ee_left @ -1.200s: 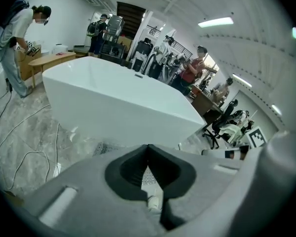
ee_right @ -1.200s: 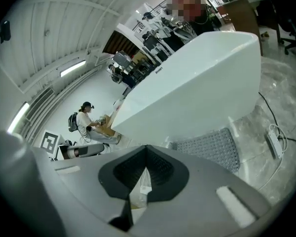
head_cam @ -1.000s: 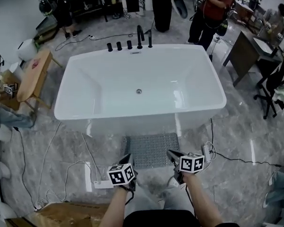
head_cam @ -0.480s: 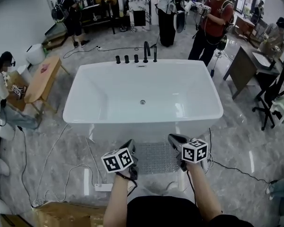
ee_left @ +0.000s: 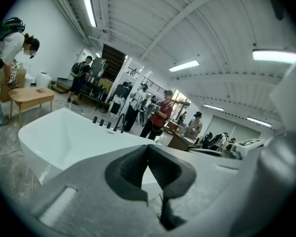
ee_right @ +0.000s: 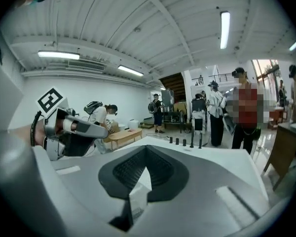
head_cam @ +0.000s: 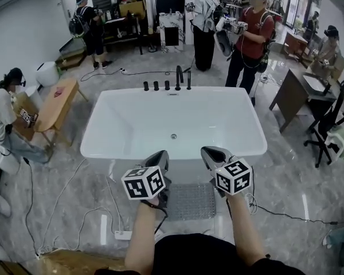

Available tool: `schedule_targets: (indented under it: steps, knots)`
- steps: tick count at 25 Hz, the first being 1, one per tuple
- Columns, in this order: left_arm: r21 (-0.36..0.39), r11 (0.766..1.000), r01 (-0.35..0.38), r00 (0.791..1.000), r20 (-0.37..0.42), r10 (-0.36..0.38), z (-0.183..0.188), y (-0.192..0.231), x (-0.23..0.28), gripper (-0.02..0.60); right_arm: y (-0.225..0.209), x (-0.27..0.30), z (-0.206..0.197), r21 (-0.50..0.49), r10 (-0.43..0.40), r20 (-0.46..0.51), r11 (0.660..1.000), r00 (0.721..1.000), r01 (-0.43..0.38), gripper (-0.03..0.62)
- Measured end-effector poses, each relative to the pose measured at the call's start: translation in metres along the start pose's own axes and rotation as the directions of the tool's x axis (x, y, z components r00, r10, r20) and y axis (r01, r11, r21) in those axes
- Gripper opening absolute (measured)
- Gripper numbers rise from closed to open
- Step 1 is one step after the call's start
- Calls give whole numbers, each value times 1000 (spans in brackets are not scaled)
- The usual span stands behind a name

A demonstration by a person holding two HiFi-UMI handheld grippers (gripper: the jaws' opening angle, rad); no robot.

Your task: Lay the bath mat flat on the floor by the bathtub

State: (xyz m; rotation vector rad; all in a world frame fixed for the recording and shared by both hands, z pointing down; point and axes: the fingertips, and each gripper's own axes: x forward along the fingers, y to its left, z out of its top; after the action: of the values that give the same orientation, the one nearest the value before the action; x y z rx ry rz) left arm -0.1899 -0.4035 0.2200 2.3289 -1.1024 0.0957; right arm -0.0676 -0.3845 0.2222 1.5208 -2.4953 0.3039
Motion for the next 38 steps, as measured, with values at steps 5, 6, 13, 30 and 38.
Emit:
schedule_targets:
  steps: [5,6,13,30,38]
  knots:
    - [97,995,22,997,66,-29,39,-30,-7,6,8,-14,45,-196,-41,39,979,998,48,8]
    - [115,993,19,996,80,-29,44,-36,-9,5,9,-18,52,-214,-42,58,975,997,53,8]
    - [223,974,-33,992,125,5,52,-58,-16,6,6,-41,75,-308,-114,144,939,983,154,8]
    - [215,967,-136,980,173,99,37,-53,-2,5,-9,-53,74,-162,-141,245,970,959,184,8]
    - [218,969,-117,985,153,85,31,-56,12,6,-23,-49,67,-141,-162,227,970,960,197,8]
